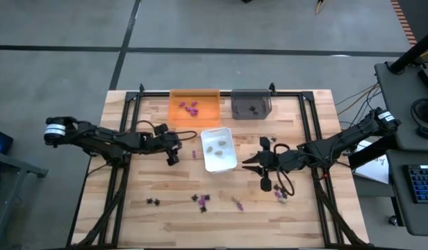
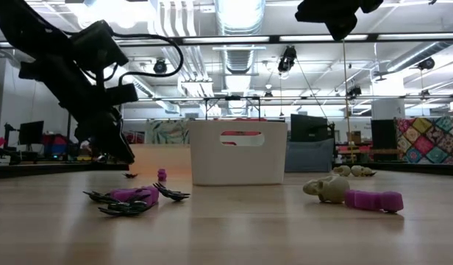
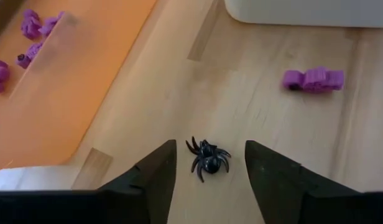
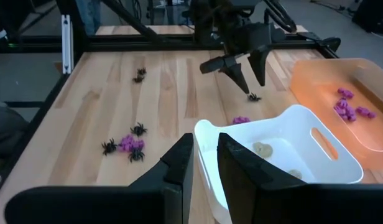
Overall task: Sort Halloween decoration
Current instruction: Put the black spider toy into the black bin
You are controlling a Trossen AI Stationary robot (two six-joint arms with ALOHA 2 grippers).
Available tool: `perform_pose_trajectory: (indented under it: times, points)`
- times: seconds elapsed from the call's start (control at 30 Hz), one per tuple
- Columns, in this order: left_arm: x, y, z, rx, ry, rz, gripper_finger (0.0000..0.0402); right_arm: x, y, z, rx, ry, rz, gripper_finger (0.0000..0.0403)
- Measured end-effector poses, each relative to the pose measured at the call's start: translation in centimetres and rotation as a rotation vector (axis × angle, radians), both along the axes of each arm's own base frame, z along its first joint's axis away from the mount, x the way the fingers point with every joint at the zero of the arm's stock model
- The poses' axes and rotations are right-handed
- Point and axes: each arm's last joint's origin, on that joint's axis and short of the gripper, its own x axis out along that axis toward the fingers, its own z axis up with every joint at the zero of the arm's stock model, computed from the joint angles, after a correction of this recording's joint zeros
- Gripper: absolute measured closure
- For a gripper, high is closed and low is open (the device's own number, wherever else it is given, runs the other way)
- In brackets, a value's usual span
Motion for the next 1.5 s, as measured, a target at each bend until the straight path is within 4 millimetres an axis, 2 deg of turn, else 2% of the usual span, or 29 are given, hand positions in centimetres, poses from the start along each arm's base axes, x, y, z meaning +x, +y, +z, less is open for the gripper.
perform_pose_trajectory:
  times: [0.3,0.53,0.67,1.0,1.23,1.5]
  points:
    - [0.8,0.1,-2.3,-0.019,0.066,0.067,0.0233,0.1,0.0,-0.1,0.0,0.005,-0.001,0.0339]
    - [1.5,0.3,-2.8,0.015,0.096,0.094,0.0248,0.1,0.0,-0.1,0.0,0.004,-0.001,0.0339]
    - [1.5,0.3,-3.0,0.007,0.098,0.105,0.028,0.1,0.0,-0.1,0.0,0.005,-0.001,0.0339]
    - [1.3,0.3,-3.0,0.025,0.108,0.138,0.0389,0.1,0.0,-0.1,0.0,0.005,-0.001,0.0339]
    - [1.1,0.3,-2.0,-0.004,0.069,0.12,0.04,0.1,0.0,-0.1,0.009,0.005,-0.004,0.0339]
    - [0.8,-0.1,1.2,-0.092,-0.115,0.045,0.0401,0.1,0.0,-0.1,0.009,0.005,-0.005,0.0339]
